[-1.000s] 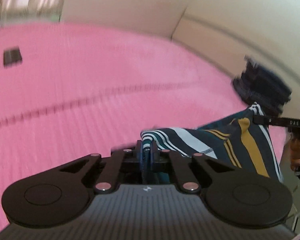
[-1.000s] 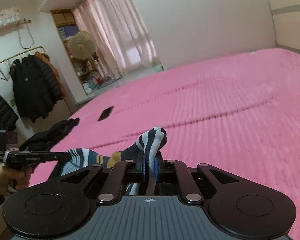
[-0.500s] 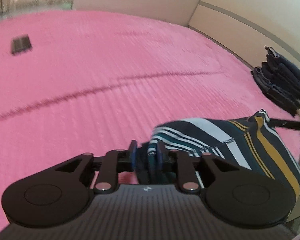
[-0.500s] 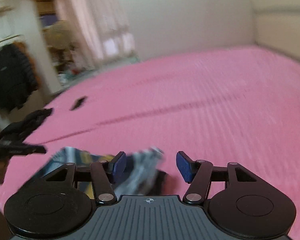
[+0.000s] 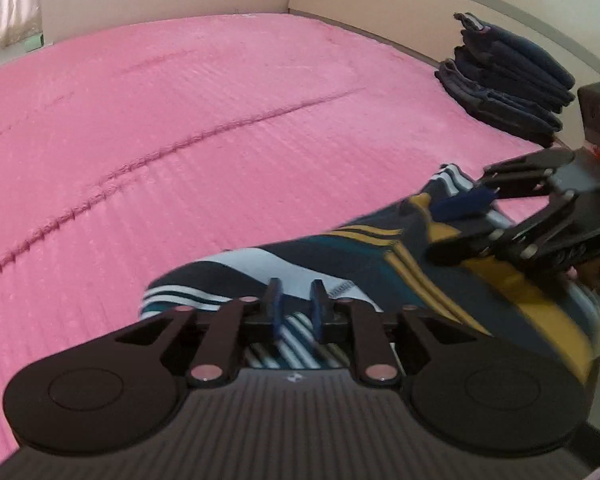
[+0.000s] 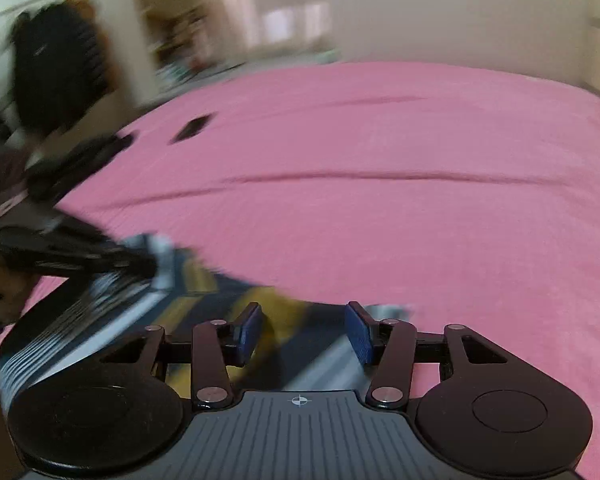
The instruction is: Fold clothes
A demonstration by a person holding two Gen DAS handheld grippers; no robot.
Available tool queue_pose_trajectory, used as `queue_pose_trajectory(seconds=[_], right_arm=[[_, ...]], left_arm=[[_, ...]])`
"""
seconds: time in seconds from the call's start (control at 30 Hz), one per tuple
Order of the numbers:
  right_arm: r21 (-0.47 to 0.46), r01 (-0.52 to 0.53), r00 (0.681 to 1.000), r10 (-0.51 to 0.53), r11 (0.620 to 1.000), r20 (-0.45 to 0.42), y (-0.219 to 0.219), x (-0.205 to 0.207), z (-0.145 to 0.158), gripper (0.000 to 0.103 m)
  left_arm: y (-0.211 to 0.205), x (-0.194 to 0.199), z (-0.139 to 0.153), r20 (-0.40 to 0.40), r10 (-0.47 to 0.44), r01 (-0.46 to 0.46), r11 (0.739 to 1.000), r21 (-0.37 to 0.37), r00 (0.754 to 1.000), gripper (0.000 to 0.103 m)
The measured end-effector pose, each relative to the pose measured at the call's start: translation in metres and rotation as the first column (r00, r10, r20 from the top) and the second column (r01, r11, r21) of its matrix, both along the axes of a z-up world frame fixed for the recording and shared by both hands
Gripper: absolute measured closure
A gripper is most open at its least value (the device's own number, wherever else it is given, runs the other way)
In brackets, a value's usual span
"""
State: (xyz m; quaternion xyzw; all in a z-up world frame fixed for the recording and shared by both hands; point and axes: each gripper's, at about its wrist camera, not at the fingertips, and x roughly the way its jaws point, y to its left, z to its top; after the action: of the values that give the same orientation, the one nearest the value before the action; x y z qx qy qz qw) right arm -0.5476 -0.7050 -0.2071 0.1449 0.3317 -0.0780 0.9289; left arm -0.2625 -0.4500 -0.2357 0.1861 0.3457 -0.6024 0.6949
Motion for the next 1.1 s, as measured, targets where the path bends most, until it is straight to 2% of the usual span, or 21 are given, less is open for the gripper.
queue_pose_trajectory(seconds=[0.1,0.23,0.3,0.37,0.43,0.5,0.57,0.6,0.67,0.77,0.87,1.03,1.1], right_arm=[[0.033,0.023,1.000,-0.022,0.999,-0.017,-0.015,-0.015,-0.005,0.052],[0.023,0.129,0.992,-0.129,0.991,-0.008,-0.017,-0.049,0.018,0.052],[-0.016,0.109,0.993,-0.108,0.994,0.058,0.007,-0.067,0.040,0.052],[0.017,0.054,0.990,-0.055,0.998,0.132,0.034,-0.088,0.055,0.053],[0.074,-0.030,0.986,0.017,0.997,0.168,0.065,-0.105,0.053,0.053],[0.116,-0.063,0.988,0.045,0.991,0.146,0.086,-0.115,0.034,0.052],[0.163,-0.026,0.994,0.008,0.986,0.108,0.089,-0.123,0.005,0.053],[0.188,-0.005,0.993,-0.018,0.982,0.120,0.086,-0.131,-0.002,0.054],[0.230,0.034,0.988,-0.068,0.973,0.138,0.083,-0.142,-0.008,0.054],[0.172,0.053,0.992,-0.072,0.984,0.106,0.091,-0.141,-0.001,0.054],[0.107,0.037,0.996,-0.046,0.994,0.083,0.104,-0.124,-0.005,0.054],[0.013,0.056,0.998,-0.056,0.998,0.036,0.125,-0.118,0.003,0.053],[-0.059,0.051,0.997,-0.047,0.997,0.063,0.143,-0.122,0.015,0.053]], left_arm=[[0.007,0.015,-0.001,-0.023,0.047,-0.047,0.999,-0.008,0.999,0.100],[0.014,0.015,-0.001,-0.021,0.048,-0.048,0.999,-0.012,0.999,0.100],[0.016,0.013,0.004,-0.021,0.069,-0.069,0.998,-0.008,0.997,0.100],[0.019,0.009,0.013,0.010,0.097,-0.097,0.995,0.001,0.995,0.100],[0.035,0.001,0.023,0.050,0.124,-0.124,0.992,-0.004,0.991,0.098],[0.053,-0.007,0.033,0.067,0.144,-0.143,0.989,-0.019,0.987,0.095],[0.077,-0.015,0.036,0.021,0.157,-0.156,0.987,-0.043,0.987,0.095],[0.089,-0.019,0.033,-0.003,0.161,-0.161,0.986,-0.045,0.987,0.095],[0.106,-0.028,0.021,-0.002,0.170,-0.170,0.985,-0.009,0.985,0.092],[0.128,-0.030,0.002,0.019,0.197,-0.198,0.980,0.012,0.980,0.092],[0.146,-0.021,0.000,-0.069,0.264,-0.266,0.964,-0.017,0.962,0.092],[0.151,-0.039,0.010,0.008,0.286,-0.286,0.958,-0.023,0.958,0.093],[0.156,-0.054,0.019,0.065,0.280,-0.279,0.960,-0.030,0.958,0.093]])
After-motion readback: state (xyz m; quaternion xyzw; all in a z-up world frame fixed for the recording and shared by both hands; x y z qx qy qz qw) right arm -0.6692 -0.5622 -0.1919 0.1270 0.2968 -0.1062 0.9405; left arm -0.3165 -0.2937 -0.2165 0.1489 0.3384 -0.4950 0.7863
